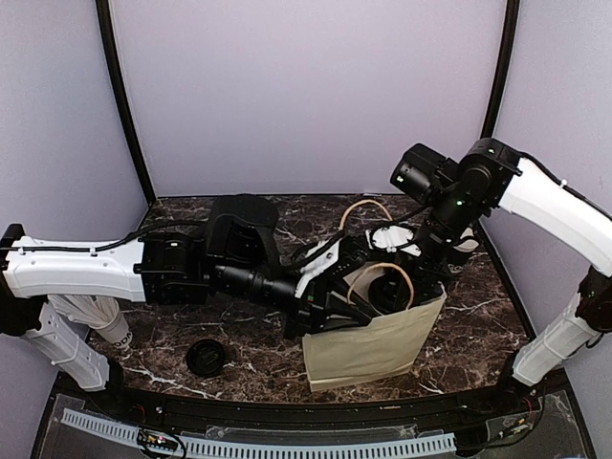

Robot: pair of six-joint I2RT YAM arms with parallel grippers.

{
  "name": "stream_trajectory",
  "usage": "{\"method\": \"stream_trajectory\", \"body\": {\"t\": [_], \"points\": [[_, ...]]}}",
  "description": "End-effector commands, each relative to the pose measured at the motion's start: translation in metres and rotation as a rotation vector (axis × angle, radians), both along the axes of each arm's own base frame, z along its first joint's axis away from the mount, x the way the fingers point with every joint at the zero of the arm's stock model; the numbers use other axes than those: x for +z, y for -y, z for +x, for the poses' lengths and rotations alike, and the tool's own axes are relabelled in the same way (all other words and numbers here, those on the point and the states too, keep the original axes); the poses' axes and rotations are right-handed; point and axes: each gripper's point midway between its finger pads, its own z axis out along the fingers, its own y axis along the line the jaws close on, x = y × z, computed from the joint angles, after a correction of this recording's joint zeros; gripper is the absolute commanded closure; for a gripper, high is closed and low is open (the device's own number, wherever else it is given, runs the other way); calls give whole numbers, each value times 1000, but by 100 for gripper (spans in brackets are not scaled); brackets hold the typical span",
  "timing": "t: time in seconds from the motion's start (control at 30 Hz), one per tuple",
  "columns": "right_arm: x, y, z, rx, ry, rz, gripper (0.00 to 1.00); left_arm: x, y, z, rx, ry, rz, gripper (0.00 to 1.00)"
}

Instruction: Pack the takeout coffee

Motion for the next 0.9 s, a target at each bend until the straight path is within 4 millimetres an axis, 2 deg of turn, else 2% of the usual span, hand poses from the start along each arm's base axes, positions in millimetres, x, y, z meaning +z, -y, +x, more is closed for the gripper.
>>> {"method": "stream_trajectory", "body": {"t": [0.0,0.13,0.27,0.37,0.6,0.87], "points": [[16,-6,4,-15,20,44,55,15,-7,-5,9,105,-16,80],[8,-3,5,-14,19,16,55,16,-6,-2,41,134,-8,79],[-10,0,-7,40,38,-56,55,20,-3,3,67,152,-19,78],[-15,0,-14,65,54,-86,55,20,-3,4,78,162,-25,78],[-28,2,-16,90,72,-148,56,20,-7,4,86,172,-32,76],[-56,10,-18,95,28,-242,57,17,-6,2,69,172,-30,76]]}}
